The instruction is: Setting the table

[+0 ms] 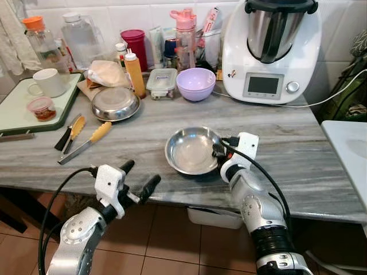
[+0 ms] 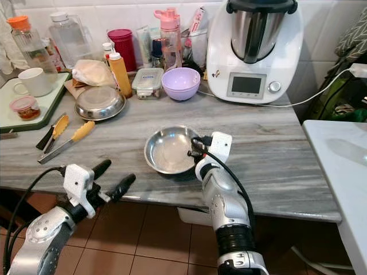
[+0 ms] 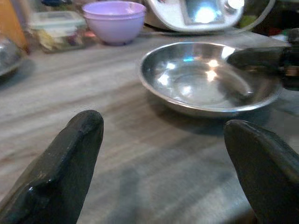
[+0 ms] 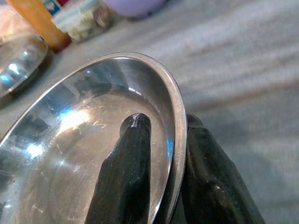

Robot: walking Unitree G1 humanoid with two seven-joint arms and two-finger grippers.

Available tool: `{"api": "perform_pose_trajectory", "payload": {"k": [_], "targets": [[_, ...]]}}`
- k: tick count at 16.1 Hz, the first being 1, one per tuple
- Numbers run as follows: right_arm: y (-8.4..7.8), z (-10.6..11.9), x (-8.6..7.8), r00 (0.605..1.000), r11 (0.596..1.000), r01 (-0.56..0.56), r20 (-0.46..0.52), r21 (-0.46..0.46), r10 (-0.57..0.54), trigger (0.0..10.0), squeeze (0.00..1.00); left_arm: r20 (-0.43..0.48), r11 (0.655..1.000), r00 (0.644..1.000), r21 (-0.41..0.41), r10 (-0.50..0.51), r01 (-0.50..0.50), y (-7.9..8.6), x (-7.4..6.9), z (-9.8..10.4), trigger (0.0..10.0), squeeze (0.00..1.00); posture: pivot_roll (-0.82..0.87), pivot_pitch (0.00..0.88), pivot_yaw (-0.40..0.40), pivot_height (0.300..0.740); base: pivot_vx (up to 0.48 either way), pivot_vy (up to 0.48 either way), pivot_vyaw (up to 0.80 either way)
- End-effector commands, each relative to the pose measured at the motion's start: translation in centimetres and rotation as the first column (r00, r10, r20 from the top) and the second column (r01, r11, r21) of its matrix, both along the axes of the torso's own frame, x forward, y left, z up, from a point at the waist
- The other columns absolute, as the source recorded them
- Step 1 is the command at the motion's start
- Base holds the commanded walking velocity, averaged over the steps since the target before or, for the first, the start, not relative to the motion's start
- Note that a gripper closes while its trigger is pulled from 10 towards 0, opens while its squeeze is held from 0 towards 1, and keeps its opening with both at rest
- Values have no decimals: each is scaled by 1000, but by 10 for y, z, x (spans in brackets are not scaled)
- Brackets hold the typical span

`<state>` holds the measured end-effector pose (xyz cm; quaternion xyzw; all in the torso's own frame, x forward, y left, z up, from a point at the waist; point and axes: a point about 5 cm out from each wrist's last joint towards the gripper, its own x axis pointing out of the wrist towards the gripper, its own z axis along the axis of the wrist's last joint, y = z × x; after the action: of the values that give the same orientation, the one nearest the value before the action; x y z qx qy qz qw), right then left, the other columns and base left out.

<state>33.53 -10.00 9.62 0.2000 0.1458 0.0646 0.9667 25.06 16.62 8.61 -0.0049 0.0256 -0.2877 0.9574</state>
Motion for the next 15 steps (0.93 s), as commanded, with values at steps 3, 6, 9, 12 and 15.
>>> {"api": "perform_pose_trajectory", "payload": {"k": [3, 6, 9, 12, 15], "targets": [[8, -5, 4, 998, 999, -10, -63, 35, 12, 10000, 0, -9, 999, 999, 31, -38, 38, 0, -3, -2, 10000, 0, -54, 8, 78, 740, 0, 0, 0], [12, -5, 8, 997, 998, -14, -72, 54, 18, 10000, 1000, -5, 997, 998, 48, -59, 59, -1, -2, -1, 10000, 0, -53, 8, 78, 740, 0, 0, 0], [15, -7, 10, 995, 997, -26, -92, 69, 33, 10000, 1000, -2, 997, 998, 48, -60, 60, -2, -2, 1, 10000, 0, -53, 8, 78, 740, 0, 0, 0], [21, -12, 9, 990, 996, -63, -118, 71, 71, 10000, 1000, 0, 996, 998, 51, -69, 68, -5, -3, 2, 10000, 0, -52, 7, 81, 740, 0, 0, 0], [28, -14, 7, 983, 990, -123, -129, 75, 131, 10000, 1000, 3, 996, 998, 54, -66, 66, -5, -3, 3, 10000, 0, -51, 6, 77, 740, 0, 0, 0]]}}
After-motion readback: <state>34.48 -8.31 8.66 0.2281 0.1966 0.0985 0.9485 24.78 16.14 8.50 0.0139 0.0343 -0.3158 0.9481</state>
